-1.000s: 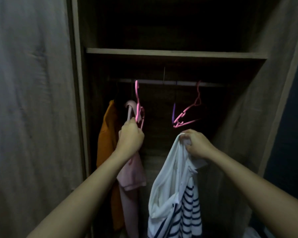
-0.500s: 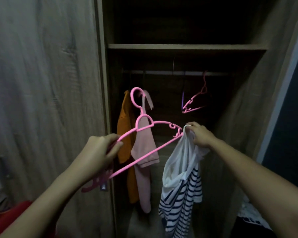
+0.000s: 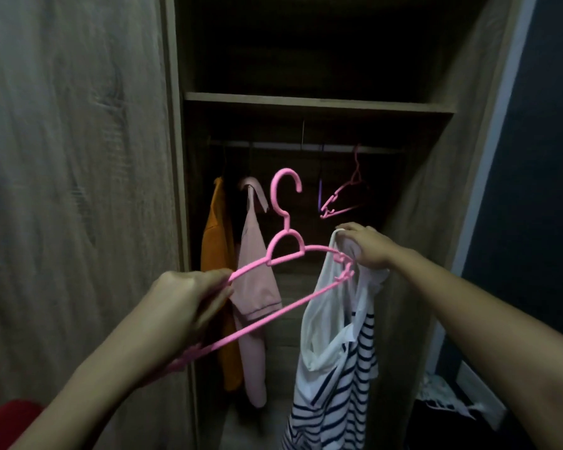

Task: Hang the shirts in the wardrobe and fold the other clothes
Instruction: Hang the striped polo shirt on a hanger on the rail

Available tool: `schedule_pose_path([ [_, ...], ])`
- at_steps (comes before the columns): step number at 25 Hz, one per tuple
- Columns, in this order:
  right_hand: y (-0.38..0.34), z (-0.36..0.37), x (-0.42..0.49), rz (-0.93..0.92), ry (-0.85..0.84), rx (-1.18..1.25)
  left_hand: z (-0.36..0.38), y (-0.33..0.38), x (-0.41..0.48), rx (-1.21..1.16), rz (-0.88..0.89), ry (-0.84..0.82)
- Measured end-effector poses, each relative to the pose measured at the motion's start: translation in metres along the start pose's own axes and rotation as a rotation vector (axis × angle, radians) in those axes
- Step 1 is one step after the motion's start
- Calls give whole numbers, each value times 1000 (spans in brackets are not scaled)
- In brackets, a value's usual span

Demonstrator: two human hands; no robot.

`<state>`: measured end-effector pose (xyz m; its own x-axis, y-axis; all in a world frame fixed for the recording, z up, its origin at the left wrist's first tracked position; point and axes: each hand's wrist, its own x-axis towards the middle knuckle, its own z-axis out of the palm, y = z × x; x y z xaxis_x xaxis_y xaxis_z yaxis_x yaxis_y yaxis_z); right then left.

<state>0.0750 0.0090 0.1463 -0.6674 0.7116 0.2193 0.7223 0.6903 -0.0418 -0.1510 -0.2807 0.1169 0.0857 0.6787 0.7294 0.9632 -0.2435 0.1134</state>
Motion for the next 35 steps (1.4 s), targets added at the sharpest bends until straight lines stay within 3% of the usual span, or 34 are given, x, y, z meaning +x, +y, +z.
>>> schedule_pose_path([
  [5,-53,-20,-7,-296,-32,17,76,6,8,37,-49,-14],
  [9,-66,-29,-17,-361,-49,193,106,18,1,-213,-184,113],
  [13,-53,-33,-25,-460,384,45,103,12,2,-233,-106,260],
  [17,-47,-48,-18,-654,800,-144,101,7,13,-103,-28,405],
  [19,-43,-53,-13,-665,824,-131,103,9,15,44,-51,474],
  [22,-38,-52,-11,-630,795,-58,137,26,-9,197,85,538],
  [24,-36,-53,-11,-601,787,-25,172,37,-28,141,-58,413],
  [26,-33,-55,-13,-577,778,5,199,36,-32,-50,-455,106],
  [28,-29,-57,-17,-552,786,51,213,21,-29,-307,-643,-190],
  [29,-25,-58,-19,-539,796,71,216,12,-27,-438,-615,-263],
  [32,-3,-57,-28,-511,813,33,200,-16,-15,-825,-520,-266],
  [35,30,-42,-40,-458,761,-69,160,-57,6,-618,-449,-345],
])
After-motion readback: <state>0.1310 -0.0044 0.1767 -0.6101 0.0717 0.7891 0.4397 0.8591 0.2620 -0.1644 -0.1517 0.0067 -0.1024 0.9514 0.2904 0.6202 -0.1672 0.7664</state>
